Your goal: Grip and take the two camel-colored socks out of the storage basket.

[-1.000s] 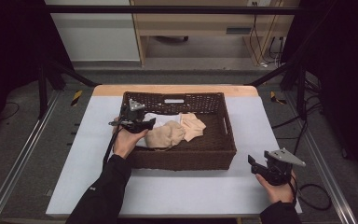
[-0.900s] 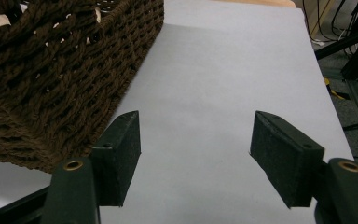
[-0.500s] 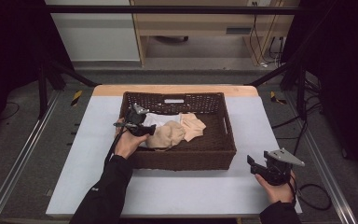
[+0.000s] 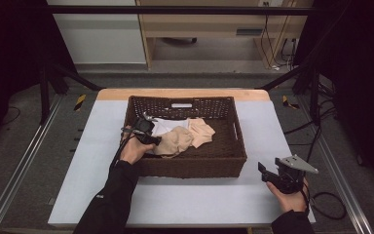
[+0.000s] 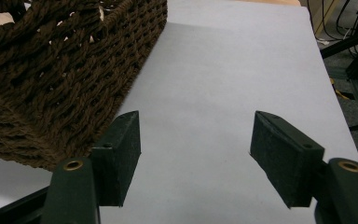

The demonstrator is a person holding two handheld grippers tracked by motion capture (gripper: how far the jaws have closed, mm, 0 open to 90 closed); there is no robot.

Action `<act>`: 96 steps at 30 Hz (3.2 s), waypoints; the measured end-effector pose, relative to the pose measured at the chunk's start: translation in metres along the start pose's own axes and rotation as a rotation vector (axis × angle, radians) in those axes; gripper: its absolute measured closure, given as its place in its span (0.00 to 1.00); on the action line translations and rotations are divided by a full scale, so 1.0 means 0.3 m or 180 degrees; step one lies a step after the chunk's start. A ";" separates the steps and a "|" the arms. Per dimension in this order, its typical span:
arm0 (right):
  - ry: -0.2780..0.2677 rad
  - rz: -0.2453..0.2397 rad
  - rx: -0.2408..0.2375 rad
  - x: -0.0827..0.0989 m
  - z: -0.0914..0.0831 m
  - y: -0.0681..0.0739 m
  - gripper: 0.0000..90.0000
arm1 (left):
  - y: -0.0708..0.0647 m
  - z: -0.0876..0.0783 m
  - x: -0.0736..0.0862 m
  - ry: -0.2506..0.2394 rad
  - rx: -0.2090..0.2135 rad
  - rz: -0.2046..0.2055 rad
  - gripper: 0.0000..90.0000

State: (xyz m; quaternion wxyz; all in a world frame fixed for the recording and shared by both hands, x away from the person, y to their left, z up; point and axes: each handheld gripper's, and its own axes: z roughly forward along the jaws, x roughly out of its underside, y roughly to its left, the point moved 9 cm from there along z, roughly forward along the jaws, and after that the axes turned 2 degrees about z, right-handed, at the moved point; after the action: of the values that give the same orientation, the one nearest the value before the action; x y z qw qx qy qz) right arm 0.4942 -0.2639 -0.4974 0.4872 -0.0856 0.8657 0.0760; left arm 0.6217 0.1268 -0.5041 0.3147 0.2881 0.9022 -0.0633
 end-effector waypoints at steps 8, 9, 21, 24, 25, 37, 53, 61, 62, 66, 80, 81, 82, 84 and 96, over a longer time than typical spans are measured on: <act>-0.0005 0.0008 -0.0007 -0.001 -0.003 0.000 0.38 | -0.013 -0.005 0.001 0.0021 0.0120 0.0017 0.92; -0.0007 0.0007 -0.0007 -0.001 -0.003 -0.001 0.38 | -0.012 -0.009 -0.003 -0.0021 0.0117 0.0022 0.93; -0.0044 0.0010 0.0002 -0.006 -0.005 -0.004 0.38 | -0.012 -0.105 -0.083 -0.0843 0.0119 -0.0066 0.95; -0.0041 0.0020 0.0004 -0.007 -0.007 -0.005 0.38 | -0.014 -0.121 -0.096 -0.0987 0.0148 -0.0095 0.95; -0.0044 0.0019 0.0005 -0.007 -0.007 -0.006 0.38 | -0.020 -0.136 -0.112 -0.1131 0.0210 -0.0140 0.95; -0.0053 0.0018 0.0012 -0.009 -0.007 -0.008 0.38 | -0.039 -0.295 -0.218 -0.1880 0.0321 -0.0218 0.96; -0.0079 0.0021 0.0023 -0.012 -0.011 -0.012 0.38 | -0.139 -0.527 -0.242 -0.2287 0.0468 -0.0058 0.95; -0.0081 0.0042 0.0024 -0.012 -0.013 -0.012 0.38 | -0.198 -0.621 -0.217 -0.2387 0.0517 0.0067 0.95; -0.0079 0.0040 0.0026 -0.011 -0.014 -0.014 0.38 | -0.205 -0.632 -0.211 -0.2387 0.0535 0.0081 0.95; -0.0082 0.0036 0.0030 -0.011 -0.015 -0.015 0.39 | -0.232 -0.681 -0.190 -0.2453 0.0583 0.0146 0.95; -0.0096 0.0041 0.0041 -0.011 -0.019 -0.015 0.39 | -0.334 -0.817 -0.070 -0.2544 0.0768 0.0415 0.95; -0.0092 0.0047 0.0043 -0.011 -0.020 -0.015 0.39 | -0.340 -0.823 -0.061 -0.2553 0.0785 0.0416 0.95; -0.0092 0.0047 0.0043 -0.011 -0.020 -0.015 0.39 | -0.340 -0.823 -0.061 -0.2553 0.0785 0.0416 0.95; -0.0093 0.0045 0.0046 -0.010 -0.020 -0.016 0.39 | -0.358 -0.844 -0.032 -0.2566 0.0813 0.0468 0.95; -0.0097 0.0050 0.0039 -0.010 -0.024 -0.015 0.39 | -0.390 -0.827 0.103 -0.2397 0.0889 0.0517 0.95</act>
State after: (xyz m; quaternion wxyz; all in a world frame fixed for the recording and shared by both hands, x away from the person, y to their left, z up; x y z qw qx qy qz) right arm 0.4907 -0.2696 -0.4914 0.5002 -0.0746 0.8594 0.0757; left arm 0.4046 0.1182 -0.3337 0.5848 0.3550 0.6810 -0.2612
